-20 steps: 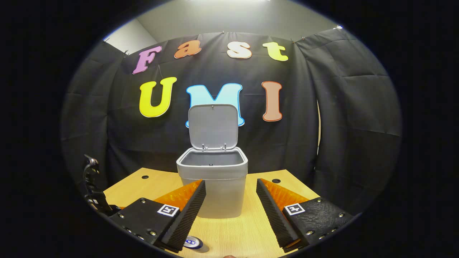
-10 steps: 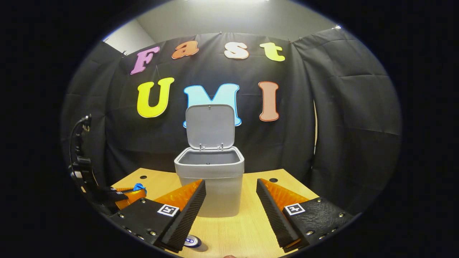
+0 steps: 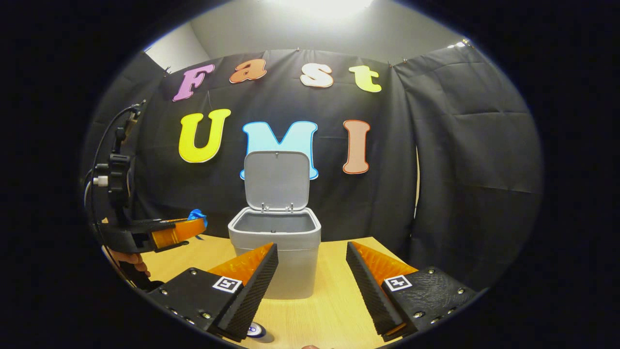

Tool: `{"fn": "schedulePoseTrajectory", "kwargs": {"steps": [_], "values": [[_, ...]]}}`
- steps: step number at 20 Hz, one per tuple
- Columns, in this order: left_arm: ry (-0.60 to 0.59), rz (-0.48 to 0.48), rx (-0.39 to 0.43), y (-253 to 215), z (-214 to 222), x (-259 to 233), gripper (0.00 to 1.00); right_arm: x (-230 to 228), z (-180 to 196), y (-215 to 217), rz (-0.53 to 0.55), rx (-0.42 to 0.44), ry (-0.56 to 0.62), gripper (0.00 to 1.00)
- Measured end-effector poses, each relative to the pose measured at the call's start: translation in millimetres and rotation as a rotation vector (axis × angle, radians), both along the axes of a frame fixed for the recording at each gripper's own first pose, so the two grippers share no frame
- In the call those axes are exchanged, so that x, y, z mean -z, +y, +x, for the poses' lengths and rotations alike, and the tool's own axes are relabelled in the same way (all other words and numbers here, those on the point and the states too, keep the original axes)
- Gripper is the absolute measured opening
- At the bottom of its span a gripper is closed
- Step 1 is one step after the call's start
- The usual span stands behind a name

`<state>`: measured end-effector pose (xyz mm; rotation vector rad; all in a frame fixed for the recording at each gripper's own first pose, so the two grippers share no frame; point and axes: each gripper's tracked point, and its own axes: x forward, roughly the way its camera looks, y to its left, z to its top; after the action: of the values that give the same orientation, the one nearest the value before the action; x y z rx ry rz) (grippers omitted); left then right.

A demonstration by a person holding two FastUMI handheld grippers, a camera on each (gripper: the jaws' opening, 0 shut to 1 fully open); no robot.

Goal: Press the lid of the desktop garbage bin to open it, pick up the crumpled paper on the desktop and throw it into the bin, then pick up the pop can on the desktop and drop it into the bin, and finally close the garbage bin lid.

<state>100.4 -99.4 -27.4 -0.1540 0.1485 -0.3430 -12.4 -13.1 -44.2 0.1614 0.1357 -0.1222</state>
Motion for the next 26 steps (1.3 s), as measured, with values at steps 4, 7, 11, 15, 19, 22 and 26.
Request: {"fn": "schedulePoseTrajectory", "kwargs": {"steps": [4, 7, 11, 15, 19, 22, 26], "values": [[-0.053, 0.010, 0.048, -19, 31, -18, 0.16, 0, 2, 8, -0.022, -0.020, 0.007, 0.92], [-0.079, 0.037, 0.070, -32, 50, -20, 0.18, -1, 2, -1, -0.040, 0.001, 0.011, 0.92], [-0.053, 0.046, 0.100, -48, 64, -7, 0.19, 1, 3, -8, -0.036, 0.028, 0.030, 0.92], [-0.041, 0.049, 0.110, -55, 76, -1, 0.20, 6, 8, -6, -0.032, 0.014, 0.043, 0.92], [-0.022, 0.053, 0.121, -61, 81, 6, 0.22, 1, 12, -8, -0.024, 0.014, 0.025, 0.92], [-0.005, 0.057, 0.124, -64, 83, 10, 0.23, 8, 14, -10, -0.021, 0.014, 0.038, 0.92], [0.012, 0.061, 0.132, -69, 87, 17, 0.35, 13, 13, -11, -0.005, 0.019, 0.049, 0.92]]}}
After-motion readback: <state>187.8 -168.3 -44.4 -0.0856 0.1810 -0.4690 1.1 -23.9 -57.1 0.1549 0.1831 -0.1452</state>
